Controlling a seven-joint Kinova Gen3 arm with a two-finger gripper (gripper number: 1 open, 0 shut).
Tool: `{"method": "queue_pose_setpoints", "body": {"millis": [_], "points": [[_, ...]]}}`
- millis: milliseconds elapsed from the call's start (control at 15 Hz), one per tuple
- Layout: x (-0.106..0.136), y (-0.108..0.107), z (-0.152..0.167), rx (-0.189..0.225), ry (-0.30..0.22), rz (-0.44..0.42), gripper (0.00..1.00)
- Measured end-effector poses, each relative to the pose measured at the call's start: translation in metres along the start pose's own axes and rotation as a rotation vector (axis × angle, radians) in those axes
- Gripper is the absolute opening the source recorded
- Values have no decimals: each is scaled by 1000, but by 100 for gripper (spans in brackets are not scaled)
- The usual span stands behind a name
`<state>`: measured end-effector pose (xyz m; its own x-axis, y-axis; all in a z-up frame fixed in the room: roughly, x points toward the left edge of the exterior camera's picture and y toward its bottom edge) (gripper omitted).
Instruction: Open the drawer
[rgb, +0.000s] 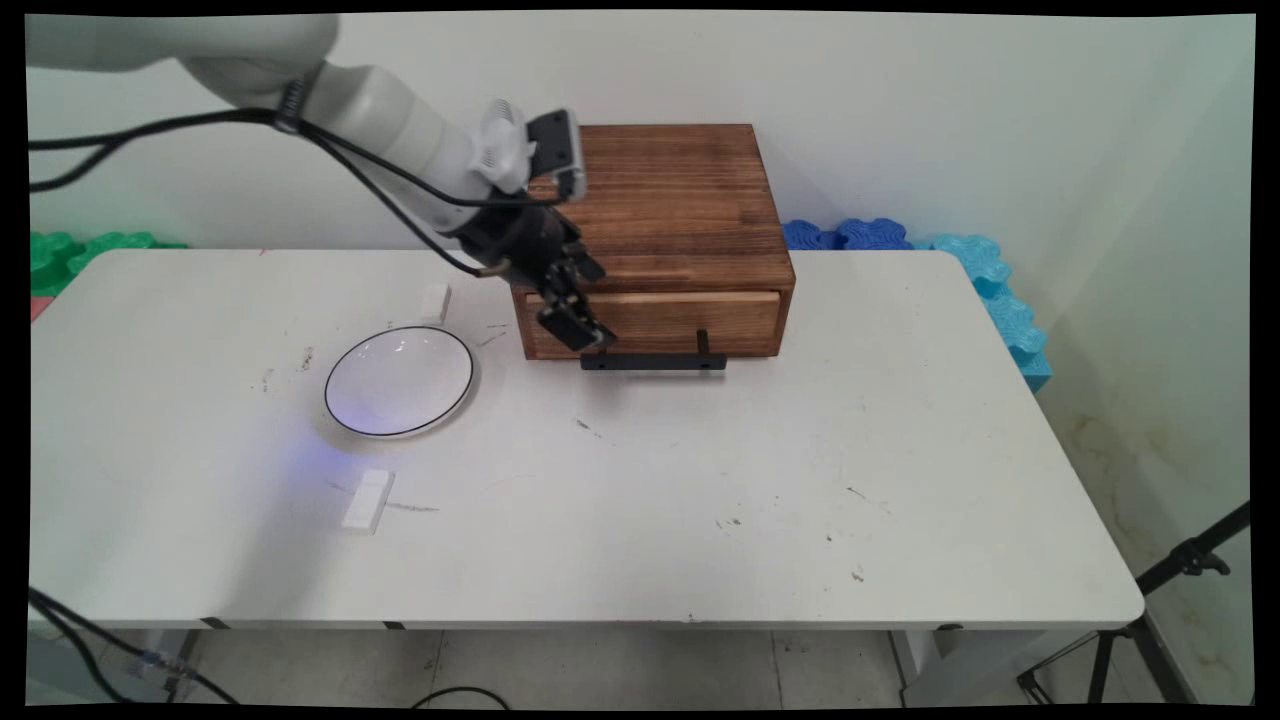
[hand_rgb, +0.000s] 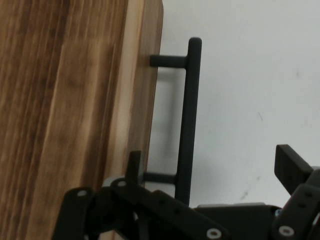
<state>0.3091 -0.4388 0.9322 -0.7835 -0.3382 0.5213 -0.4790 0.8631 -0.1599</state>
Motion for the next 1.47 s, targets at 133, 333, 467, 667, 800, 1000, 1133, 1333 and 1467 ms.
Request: {"method": "queue_pose_setpoints", "body": {"millis": [133, 333, 467, 667, 800, 1000, 1133, 1333, 1467], "points": [[8, 3, 13, 3, -7, 8, 100], [17, 7, 36, 7, -20, 24, 100], [20, 10, 53, 9, -31, 35, 100], [21, 16, 76, 12, -49, 47, 100], [21, 20, 88, 15, -58, 54, 100], [20, 23, 103, 19, -68, 61, 100], [19, 25, 113, 21, -75, 66, 100], [17, 28, 124, 23, -81, 72, 100], [16, 29, 131, 25, -85, 76, 100]]}}
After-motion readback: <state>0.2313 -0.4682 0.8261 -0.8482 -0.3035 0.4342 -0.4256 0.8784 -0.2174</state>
